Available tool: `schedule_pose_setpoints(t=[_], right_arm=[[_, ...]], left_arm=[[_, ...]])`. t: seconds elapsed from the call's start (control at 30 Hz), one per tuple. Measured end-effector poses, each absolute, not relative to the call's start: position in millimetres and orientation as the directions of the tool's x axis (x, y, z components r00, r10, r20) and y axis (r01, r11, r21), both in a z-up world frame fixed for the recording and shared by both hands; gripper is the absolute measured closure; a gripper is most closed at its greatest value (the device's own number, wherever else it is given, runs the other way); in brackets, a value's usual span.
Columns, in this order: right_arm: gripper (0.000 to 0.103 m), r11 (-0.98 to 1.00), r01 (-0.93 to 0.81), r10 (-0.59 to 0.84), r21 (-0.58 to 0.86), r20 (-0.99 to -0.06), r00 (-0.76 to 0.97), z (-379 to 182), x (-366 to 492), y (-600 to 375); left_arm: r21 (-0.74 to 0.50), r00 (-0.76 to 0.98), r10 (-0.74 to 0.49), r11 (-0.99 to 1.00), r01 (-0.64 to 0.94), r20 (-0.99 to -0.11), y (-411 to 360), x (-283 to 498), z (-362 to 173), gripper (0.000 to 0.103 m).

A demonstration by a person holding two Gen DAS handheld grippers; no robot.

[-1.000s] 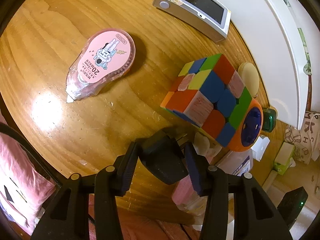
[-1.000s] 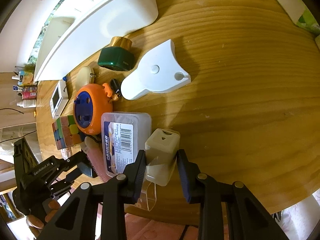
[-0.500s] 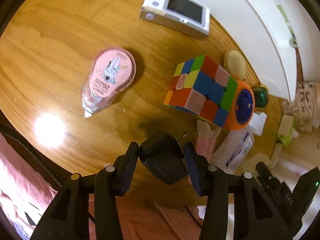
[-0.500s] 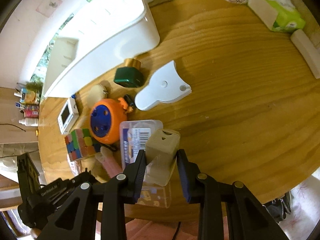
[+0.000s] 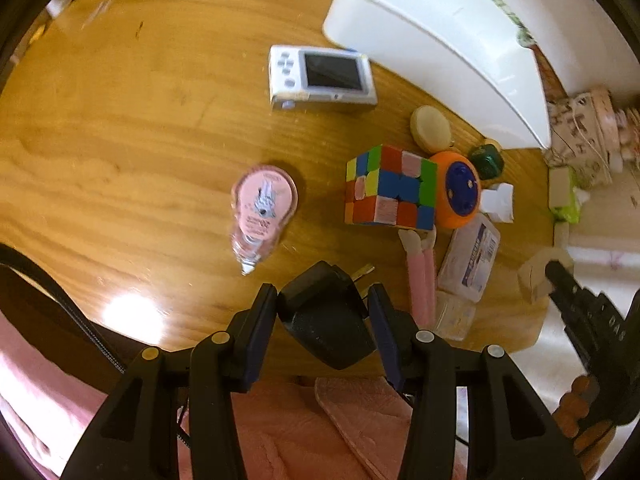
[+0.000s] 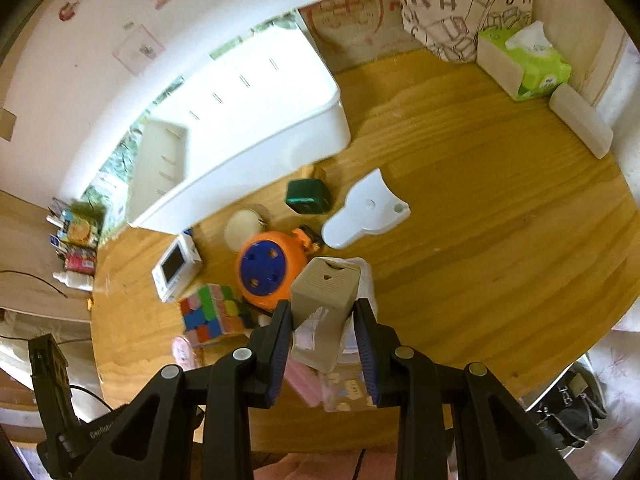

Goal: Organize rigid objects
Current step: 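Lift the black plug with the left tool while the right tool carries the beige plug to the bin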

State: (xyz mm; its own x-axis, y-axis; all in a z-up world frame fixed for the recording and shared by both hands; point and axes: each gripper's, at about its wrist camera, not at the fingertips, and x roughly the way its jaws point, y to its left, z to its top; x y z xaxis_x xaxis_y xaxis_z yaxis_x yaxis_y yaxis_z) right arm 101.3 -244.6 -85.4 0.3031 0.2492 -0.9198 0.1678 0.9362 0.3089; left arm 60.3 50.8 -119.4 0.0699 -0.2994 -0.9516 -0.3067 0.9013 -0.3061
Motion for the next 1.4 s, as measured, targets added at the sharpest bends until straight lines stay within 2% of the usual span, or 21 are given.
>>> schedule_pose_setpoints(t=[0.37, 0.67, 1.03, 1.4], right_arm=[[0.071, 0.928, 0.163, 0.230, 0.334, -0.861, 0.453, -45, 95, -219], [0.071, 0.931, 0.147, 0.207, 0.334, -0.814, 0.543, -19, 97, -199], [0.071, 0.961, 0.071, 0.158, 0.269, -0.736, 0.658, 10, 115, -181], [0.071, 0.979, -0.029, 0.154, 0.201, -0.639, 0.754, 18, 154, -170]], left_arm=[[-0.283, 0.175, -0.261, 0.952, -0.119, -0.949, 62, 80, -74, 0.053], [-0.276, 0.291, -0.256, 0.961, -0.028, -0.922, 70, 101, -40, 0.053], [-0.268, 0.505, -0.264, 0.961, 0.065, -0.822, 68, 131, 4, 0.052], [-0.284, 0.633, -0.282, 0.953, 0.101, -0.721, 61, 173, 12, 0.052]])
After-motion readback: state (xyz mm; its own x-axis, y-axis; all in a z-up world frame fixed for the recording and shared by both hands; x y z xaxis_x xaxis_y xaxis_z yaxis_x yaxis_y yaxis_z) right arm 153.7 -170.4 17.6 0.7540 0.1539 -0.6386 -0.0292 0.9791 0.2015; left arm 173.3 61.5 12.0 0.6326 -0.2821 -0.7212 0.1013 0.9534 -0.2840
